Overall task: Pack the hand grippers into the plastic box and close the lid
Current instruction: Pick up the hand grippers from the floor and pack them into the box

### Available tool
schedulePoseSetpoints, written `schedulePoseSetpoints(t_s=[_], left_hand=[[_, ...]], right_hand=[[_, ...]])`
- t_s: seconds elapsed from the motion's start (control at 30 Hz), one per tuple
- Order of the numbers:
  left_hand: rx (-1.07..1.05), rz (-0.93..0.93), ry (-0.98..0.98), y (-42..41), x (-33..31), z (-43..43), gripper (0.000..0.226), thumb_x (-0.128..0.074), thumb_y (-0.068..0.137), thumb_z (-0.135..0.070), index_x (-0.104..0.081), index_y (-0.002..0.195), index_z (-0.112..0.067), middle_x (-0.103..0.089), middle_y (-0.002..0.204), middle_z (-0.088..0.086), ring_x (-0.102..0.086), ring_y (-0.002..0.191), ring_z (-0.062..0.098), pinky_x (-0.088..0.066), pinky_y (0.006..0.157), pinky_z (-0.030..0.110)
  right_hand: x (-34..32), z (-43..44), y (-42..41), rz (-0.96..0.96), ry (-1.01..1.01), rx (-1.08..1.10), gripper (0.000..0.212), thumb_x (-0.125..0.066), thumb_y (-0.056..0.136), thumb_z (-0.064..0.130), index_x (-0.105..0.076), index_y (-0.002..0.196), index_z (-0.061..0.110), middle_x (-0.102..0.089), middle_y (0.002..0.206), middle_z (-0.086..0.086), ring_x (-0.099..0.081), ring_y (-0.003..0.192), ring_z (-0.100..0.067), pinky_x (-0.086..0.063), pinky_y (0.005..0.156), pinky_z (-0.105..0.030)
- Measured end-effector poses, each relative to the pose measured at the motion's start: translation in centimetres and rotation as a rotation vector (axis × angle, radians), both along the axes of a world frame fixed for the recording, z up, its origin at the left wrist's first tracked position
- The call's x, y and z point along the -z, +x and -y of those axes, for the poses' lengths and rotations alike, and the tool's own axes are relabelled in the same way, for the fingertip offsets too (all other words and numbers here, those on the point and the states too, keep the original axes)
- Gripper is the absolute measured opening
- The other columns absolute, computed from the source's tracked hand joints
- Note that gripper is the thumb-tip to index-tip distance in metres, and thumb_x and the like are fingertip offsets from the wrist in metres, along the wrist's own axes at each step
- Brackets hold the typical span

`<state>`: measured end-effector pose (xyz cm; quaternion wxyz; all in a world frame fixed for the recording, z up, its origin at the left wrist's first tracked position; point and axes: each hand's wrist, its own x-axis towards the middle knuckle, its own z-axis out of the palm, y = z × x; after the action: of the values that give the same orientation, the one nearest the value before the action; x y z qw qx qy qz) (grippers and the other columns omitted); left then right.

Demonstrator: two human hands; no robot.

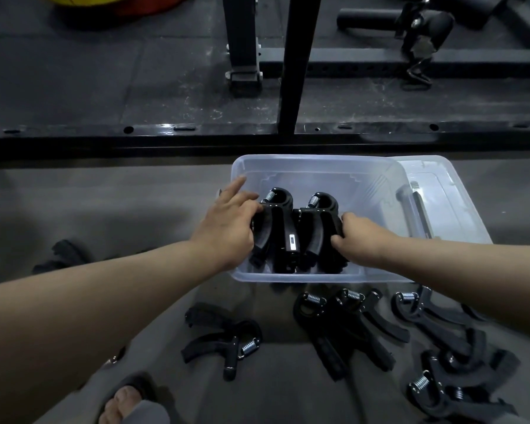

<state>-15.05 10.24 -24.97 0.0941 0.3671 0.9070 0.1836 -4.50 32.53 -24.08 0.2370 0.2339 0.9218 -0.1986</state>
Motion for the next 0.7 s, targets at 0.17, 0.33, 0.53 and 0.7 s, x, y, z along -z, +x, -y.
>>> schedulePoseSetpoints(t_s=[0.17,0.33,0.53,0.7], left_hand=[[-0.008,0.009,0.0,-0.1,0.1,0.0,0.05,-0.042,0.085,-0.004,-0.053,0.132,-0.018,-0.034,0.152,-0.005,0.007,0.148,0.008,-0.018,0.12,0.035],[0.005,0.012,0.006,-0.2,0.5,0.1,0.051,-0.04,0.084,-0.006,-0.051,0.133,-0.018,-0.032,0.153,-0.006,0.007,0.148,0.007,-0.017,0.12,0.038],[-0.104,0.114,0.335,-0.4,1.5,1.6,0.058,-0.036,0.085,-0.017,-0.043,0.143,-0.012,-0.023,0.159,0.0,-0.01,0.148,0.013,-0.011,0.122,0.035],[-0.055,0.106,0.242,-0.9,1.9,4.6,0.061,-0.034,0.097,-0.033,-0.021,0.154,-0.016,-0.017,0.161,0.001,-0.012,0.148,0.013,-0.012,0.121,0.032]], right_hand=[[0.9,-0.3,-0.3,0.018,0.017,0.025,0.024,-0.045,0.095,0.021,-0.046,0.11,0.003,-0.059,0.118,-0.024,-0.059,0.099,-0.036,-0.037,0.069,-0.03],[1.5,-0.5,-0.4,0.028,-0.002,0.09,0.031,-0.04,0.095,0.025,-0.042,0.115,0.001,-0.06,0.112,-0.023,-0.055,0.085,-0.032,-0.041,0.071,-0.035],[1.2,1.6,-1.3,-0.241,-0.036,-0.045,0.049,-0.045,0.096,0.03,-0.037,0.138,0.007,-0.036,0.145,-0.016,-0.035,0.136,-0.034,-0.03,0.113,-0.042],[0.6,6.2,-3.4,-0.366,-0.201,-0.184,0.063,-0.046,0.099,0.033,-0.023,0.151,0.007,-0.022,0.158,-0.011,-0.017,0.148,-0.023,-0.012,0.119,-0.031]])
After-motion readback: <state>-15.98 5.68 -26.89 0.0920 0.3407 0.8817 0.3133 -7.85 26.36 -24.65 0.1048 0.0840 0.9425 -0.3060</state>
